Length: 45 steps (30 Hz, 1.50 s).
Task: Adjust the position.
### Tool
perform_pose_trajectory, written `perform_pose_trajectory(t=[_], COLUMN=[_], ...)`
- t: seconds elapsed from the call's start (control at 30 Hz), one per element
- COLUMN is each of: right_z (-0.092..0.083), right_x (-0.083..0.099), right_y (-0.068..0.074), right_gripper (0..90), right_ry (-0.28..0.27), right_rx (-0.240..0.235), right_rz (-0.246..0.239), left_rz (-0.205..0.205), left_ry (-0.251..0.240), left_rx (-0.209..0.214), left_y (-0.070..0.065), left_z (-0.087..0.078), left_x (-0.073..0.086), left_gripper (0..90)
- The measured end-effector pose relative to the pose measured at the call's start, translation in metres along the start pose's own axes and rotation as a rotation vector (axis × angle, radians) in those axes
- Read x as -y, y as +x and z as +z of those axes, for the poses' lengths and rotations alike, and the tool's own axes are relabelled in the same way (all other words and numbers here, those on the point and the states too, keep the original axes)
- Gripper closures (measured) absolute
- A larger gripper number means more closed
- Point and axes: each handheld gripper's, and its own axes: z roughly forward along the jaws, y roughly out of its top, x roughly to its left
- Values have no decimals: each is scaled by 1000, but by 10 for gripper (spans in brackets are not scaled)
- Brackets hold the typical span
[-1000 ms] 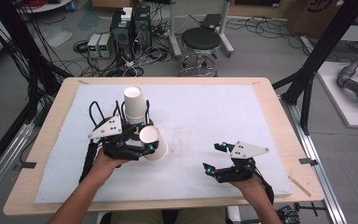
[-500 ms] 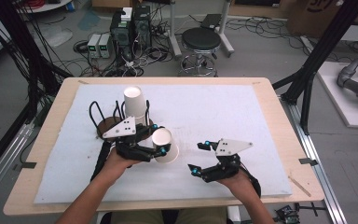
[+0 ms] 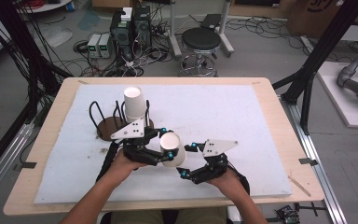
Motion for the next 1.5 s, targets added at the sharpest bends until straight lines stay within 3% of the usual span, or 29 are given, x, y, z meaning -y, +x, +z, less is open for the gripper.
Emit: perform_pose_trajectory(t=[0.3, 0.57, 0.63, 0.87, 0.93, 1.0, 1.1, 1.3, 1.37, 1.5], right_z=[5, 8, 7, 3, 3, 1, -1, -6, -8, -10], right_x=[-3, -2, -2, -4, -4, -5, -7, -12, -19, -27], right_y=[3, 2, 2, -1, -1, -1, -3, -6, -8, -9], right_gripper=[159, 162, 199, 292, 299, 303, 302, 302, 302, 301], right_ry=[-37, -59, -58, -12, -4, 18, 46, 106, 168, 231], right_rx=[-20, -38, -37, -44, -46, -55, -52, -29, -17, -11], right_rz=[-35, -24, -39, -64, -69, -81, -85, -116, -150, -190], left_rz=[-16, -18, -12, -14, -23, -75, -62, -55, -52, -41], left_ry=[-35, -44, -44, -16, 4, 69, 100, 110, 130, 177], left_rx=[58, 69, 72, 75, 57, 46, 17, 27, 31, 24], left_y=[-4, -4, -4, -4, -5, -3, -2, 0, 2, 5], left_z=[8, 9, 9, 8, 7, 6, 1, -10, -16, -22], left_x=[-1, -1, -2, -1, 0, 2, 4, 3, 2, -1], left_gripper=[336, 336, 337, 332, 302, 143, 143, 144, 144, 144])
